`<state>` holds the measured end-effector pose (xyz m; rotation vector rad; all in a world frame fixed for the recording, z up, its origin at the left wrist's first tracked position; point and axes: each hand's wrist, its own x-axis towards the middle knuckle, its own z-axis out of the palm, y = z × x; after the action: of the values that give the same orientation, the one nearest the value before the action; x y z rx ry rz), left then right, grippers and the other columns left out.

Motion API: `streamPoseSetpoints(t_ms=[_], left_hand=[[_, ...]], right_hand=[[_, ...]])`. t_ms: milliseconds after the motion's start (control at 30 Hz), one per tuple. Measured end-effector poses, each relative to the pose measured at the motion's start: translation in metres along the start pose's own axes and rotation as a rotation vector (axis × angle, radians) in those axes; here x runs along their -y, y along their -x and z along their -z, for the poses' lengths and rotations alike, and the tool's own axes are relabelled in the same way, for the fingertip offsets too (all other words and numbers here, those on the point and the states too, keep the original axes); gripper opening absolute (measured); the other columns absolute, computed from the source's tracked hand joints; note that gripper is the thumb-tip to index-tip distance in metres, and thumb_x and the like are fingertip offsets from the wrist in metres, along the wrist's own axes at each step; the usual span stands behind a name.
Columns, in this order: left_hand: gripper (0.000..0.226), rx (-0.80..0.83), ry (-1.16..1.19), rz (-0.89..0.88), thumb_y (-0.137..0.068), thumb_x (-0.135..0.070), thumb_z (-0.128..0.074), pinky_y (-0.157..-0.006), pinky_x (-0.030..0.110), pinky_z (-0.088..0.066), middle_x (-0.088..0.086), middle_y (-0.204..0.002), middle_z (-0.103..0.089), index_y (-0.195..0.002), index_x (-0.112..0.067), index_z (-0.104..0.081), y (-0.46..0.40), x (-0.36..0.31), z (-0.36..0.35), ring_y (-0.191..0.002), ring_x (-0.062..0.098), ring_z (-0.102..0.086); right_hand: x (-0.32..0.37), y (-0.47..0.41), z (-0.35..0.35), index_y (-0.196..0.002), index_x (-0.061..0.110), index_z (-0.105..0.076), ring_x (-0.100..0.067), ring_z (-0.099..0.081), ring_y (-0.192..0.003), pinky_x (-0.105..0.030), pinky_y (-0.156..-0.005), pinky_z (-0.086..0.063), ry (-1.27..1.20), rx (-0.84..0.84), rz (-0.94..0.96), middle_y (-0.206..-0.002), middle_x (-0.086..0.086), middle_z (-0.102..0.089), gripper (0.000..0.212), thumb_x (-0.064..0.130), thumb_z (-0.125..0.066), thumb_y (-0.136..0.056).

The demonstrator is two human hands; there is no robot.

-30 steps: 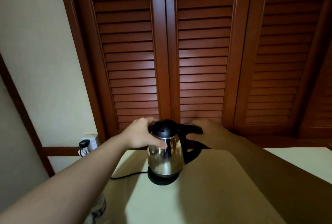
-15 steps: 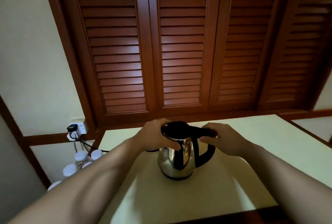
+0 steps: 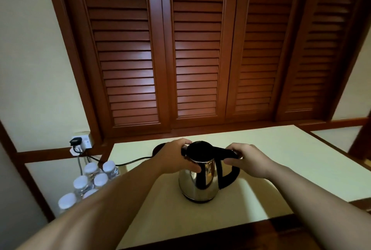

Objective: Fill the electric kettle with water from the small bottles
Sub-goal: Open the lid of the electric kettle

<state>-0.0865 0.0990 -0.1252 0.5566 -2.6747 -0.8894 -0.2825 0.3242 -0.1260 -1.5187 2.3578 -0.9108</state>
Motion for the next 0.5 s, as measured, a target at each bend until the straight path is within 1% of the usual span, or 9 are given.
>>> streamPoseSetpoints(t_ms=[100, 167, 233, 267, 300, 333, 400, 433, 500], left_hand=[[0.083, -0.013, 0.001, 0.000, -0.056, -0.057, -0.096, -0.081, 0.018, -0.048, -0.019, -0.115, -0.069, -0.129, -0.033, -0.063, 0.000, 0.005, -0.002, -0.103, 0.002, -0.063], [0.086, -0.012, 0.014, 0.006, -0.056, -0.057, -0.096, -0.084, 0.019, -0.048, -0.018, -0.118, -0.069, -0.131, -0.034, -0.062, -0.001, 0.008, -0.003, -0.107, 0.004, -0.063], [0.088, -0.016, 0.033, 0.013, -0.058, -0.054, -0.097, -0.089, 0.021, -0.050, -0.016, -0.123, -0.069, -0.135, -0.033, -0.061, -0.001, 0.009, -0.004, -0.112, 0.007, -0.063], [0.088, -0.021, 0.043, 0.017, -0.059, -0.051, -0.098, -0.092, 0.023, -0.051, -0.015, -0.125, -0.069, -0.137, -0.032, -0.060, 0.000, 0.009, -0.005, -0.114, 0.008, -0.063], [0.089, -0.031, 0.051, 0.020, -0.060, -0.049, -0.098, -0.095, 0.026, -0.053, -0.014, -0.126, -0.068, -0.138, -0.031, -0.059, 0.001, 0.009, -0.006, -0.114, 0.009, -0.062], [0.090, -0.041, 0.057, 0.022, -0.060, -0.050, -0.098, -0.098, 0.030, -0.054, -0.014, -0.127, -0.068, -0.138, -0.031, -0.059, 0.001, 0.009, -0.007, -0.115, 0.010, -0.062], [0.092, -0.056, 0.074, 0.027, -0.057, -0.052, -0.098, -0.103, 0.036, -0.056, -0.013, -0.127, -0.069, -0.138, -0.033, -0.059, 0.002, 0.012, -0.010, -0.115, 0.011, -0.063], [0.092, -0.062, 0.082, 0.030, -0.057, -0.052, -0.098, -0.103, 0.036, -0.056, -0.013, -0.127, -0.069, -0.138, -0.033, -0.059, 0.002, 0.014, -0.012, -0.115, 0.010, -0.063], [0.089, -0.075, 0.085, 0.042, -0.059, -0.049, -0.098, -0.099, 0.029, -0.055, -0.013, -0.126, -0.070, -0.138, -0.030, -0.061, 0.003, 0.016, -0.014, -0.112, 0.008, -0.064]], right_hand=[[0.001, -0.002, -0.001, -0.096, 0.031, -0.069, -0.017, -0.064, -0.084, -0.040, -0.080, -0.052, 0.025, 0.008, -0.007, -0.087, 0.007, -0.071, 0.013, 0.037, -0.078, -0.088], [0.002, -0.004, 0.001, -0.096, 0.034, -0.068, -0.012, -0.064, -0.083, -0.041, -0.081, -0.055, 0.058, 0.009, -0.010, -0.087, 0.007, -0.071, 0.019, 0.045, -0.078, -0.084], [0.010, -0.004, 0.004, -0.104, 0.039, -0.066, -0.008, -0.065, -0.085, -0.036, -0.080, -0.056, 0.103, 0.023, -0.013, -0.090, 0.010, -0.071, 0.040, 0.062, -0.075, -0.073], [0.016, -0.006, 0.006, -0.113, 0.042, -0.063, -0.008, -0.064, -0.089, -0.031, -0.081, -0.055, 0.132, 0.041, -0.010, -0.096, 0.012, -0.070, 0.053, 0.067, -0.076, -0.069], [0.026, -0.008, 0.007, -0.124, 0.043, -0.058, -0.008, -0.063, -0.096, -0.027, -0.083, -0.053, 0.157, 0.061, 0.007, -0.105, 0.013, -0.068, 0.065, 0.068, -0.078, -0.068], [0.035, -0.012, 0.006, -0.133, 0.043, -0.053, -0.008, -0.061, -0.103, -0.026, -0.088, -0.052, 0.184, 0.082, 0.036, -0.114, 0.015, -0.065, 0.074, 0.067, -0.081, -0.068], [0.057, -0.021, 0.002, -0.139, 0.047, -0.045, -0.008, -0.055, -0.113, -0.030, -0.097, -0.051, 0.254, 0.127, 0.134, -0.127, 0.015, -0.059, 0.081, 0.065, -0.082, -0.069], [0.065, -0.025, -0.001, -0.138, 0.050, -0.044, -0.007, -0.051, -0.114, -0.032, -0.097, -0.051, 0.294, 0.157, 0.183, -0.126, 0.017, -0.057, 0.081, 0.064, -0.082, -0.069], [0.077, -0.033, -0.007, -0.137, 0.054, -0.042, -0.008, -0.047, -0.108, -0.032, -0.092, -0.050, 0.366, 0.234, 0.240, -0.116, 0.016, -0.052, 0.079, 0.060, -0.083, -0.070]])
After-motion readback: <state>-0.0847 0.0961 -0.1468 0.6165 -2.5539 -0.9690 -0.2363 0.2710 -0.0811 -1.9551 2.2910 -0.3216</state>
